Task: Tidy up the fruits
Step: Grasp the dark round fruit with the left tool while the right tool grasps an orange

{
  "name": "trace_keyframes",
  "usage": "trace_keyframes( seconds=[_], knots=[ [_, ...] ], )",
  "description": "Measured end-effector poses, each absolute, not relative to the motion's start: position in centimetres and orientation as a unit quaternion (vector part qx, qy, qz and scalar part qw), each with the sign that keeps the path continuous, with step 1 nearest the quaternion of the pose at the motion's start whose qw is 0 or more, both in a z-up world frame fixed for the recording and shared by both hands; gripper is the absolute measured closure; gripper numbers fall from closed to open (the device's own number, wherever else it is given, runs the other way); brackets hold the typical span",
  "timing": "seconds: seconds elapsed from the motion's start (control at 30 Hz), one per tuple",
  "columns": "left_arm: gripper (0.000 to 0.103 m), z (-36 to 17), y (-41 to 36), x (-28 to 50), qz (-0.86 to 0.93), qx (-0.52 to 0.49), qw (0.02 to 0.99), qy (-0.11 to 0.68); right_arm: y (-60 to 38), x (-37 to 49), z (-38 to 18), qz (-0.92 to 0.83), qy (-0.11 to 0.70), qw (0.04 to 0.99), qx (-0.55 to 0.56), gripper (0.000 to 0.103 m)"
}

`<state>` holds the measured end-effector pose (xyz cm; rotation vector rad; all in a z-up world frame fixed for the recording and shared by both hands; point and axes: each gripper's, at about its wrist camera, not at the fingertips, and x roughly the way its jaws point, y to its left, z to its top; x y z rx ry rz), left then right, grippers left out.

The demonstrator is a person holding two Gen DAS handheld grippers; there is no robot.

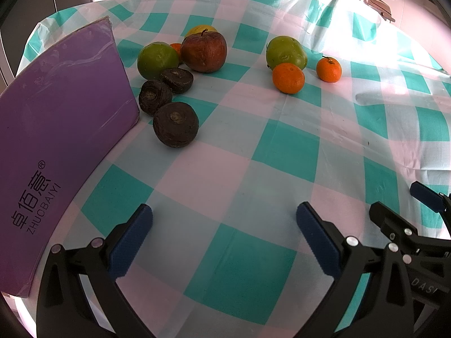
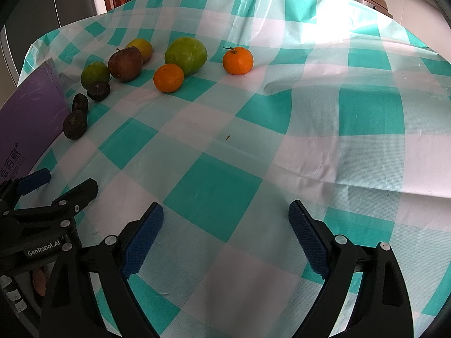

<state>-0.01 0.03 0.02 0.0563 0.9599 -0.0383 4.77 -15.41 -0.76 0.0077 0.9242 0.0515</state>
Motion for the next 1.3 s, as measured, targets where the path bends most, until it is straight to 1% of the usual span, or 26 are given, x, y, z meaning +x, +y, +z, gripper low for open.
trace_keyframes(
  seconds=[0.27,0.47,0.73,1.0,1.03,1.13,1.23,1.3],
  knots=[
    [0.001,-0.2,1.0,2.2,-0.100,0.069,0.877,0.465,-15.4,4.9,-0.5,0.010,0.446,0.895,0.010,0.015],
    [0.001,0.0,3.1,6.0,-0.074,0.048,0.880,0.466,-15.3,5.6,-0.6,0.004,0.447,0.894,0.013,0.015],
    [0.002,0.0,2.4,8.5,-0.096,0.064,0.877,0.466,-14.8,7.2,-0.5,-0.023,0.448,0.893,0.024,0.015],
    [0.002,-0.2,2.2,9.0,-0.107,0.069,0.877,0.464,-13.3,13.2,-0.3,0.008,0.457,0.889,0.022,0.015],
    [0.002,-0.2,2.2,9.0,-0.107,0.068,0.877,0.464,-13.2,14.1,-0.2,0.014,0.457,0.889,0.028,0.014],
    [0.001,-0.2,2.1,9.1,-0.106,0.068,0.877,0.463,-13.0,16.7,0.2,0.061,0.452,0.886,0.081,0.014],
    [0.001,-0.2,2.1,9.0,-0.106,0.068,0.877,0.463,-12.2,18.7,0.3,0.090,0.451,0.883,0.093,0.016],
    [0.001,-0.2,2.1,9.1,-0.106,0.068,0.877,0.463,-10.9,20.1,0.3,0.100,0.453,0.883,0.073,0.021]
  ],
)
